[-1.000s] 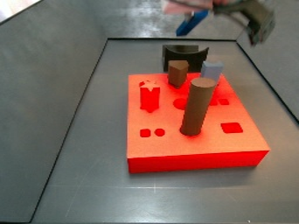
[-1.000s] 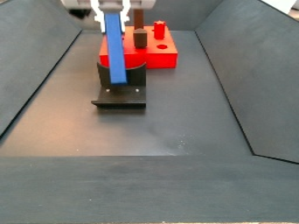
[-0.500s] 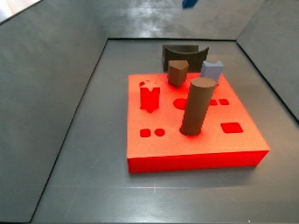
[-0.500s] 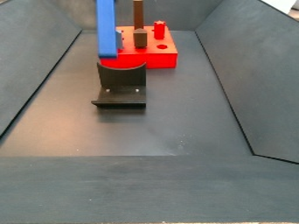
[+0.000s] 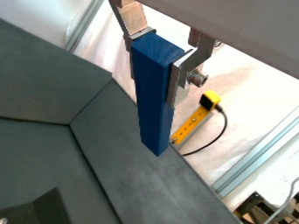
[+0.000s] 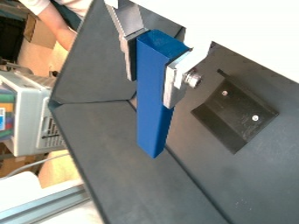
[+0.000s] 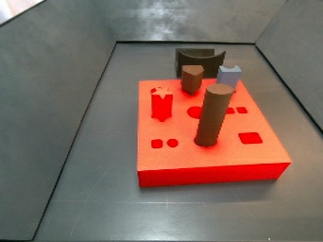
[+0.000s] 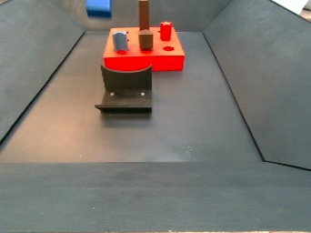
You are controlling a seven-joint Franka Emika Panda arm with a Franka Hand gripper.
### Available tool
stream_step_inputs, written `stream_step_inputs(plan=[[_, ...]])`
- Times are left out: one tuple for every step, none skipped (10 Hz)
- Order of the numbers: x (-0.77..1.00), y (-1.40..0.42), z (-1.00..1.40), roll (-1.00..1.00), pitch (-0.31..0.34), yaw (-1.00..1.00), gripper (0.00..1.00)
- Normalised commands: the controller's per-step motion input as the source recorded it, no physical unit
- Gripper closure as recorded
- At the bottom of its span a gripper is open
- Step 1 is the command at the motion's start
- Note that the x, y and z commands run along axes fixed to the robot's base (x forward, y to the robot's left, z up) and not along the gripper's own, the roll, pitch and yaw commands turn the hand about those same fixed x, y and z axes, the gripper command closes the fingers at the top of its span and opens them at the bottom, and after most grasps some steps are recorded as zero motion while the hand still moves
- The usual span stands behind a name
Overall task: Pick up the rectangle object. Move up. Place the rectangle object on the fixture. Regrasp the rectangle object. Move to above the board. Insert the rectangle object.
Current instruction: Move to above the board.
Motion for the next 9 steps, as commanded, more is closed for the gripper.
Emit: stream_step_inputs(plan=[[-0.02, 0.06, 0.64, -0.06, 0.159, -0.02, 1.00], [0.01, 0.02, 0.39, -0.06, 0.180, 0.03, 1.00], [0.02, 0.01, 0.27, -0.06, 0.186, 0.05, 1.00], [-0.52, -1.00, -0.09, -1.00, 0.046, -0.22, 1.00], [-0.52, -1.00, -0.10, -1.00, 0.043, -0.21, 1.00], [-0.55, -1.00, -0.09, -1.00, 0.030, -0.21, 1.00], [-0.56, -1.00, -0.10, -1.00, 0.028, -0.21, 1.00], [-0.57, -1.00, -0.09, -1.00, 0.039, -0.21, 1.00], [-0.57, -1.00, -0.09, -1.00, 0.051, -0.21, 1.00]])
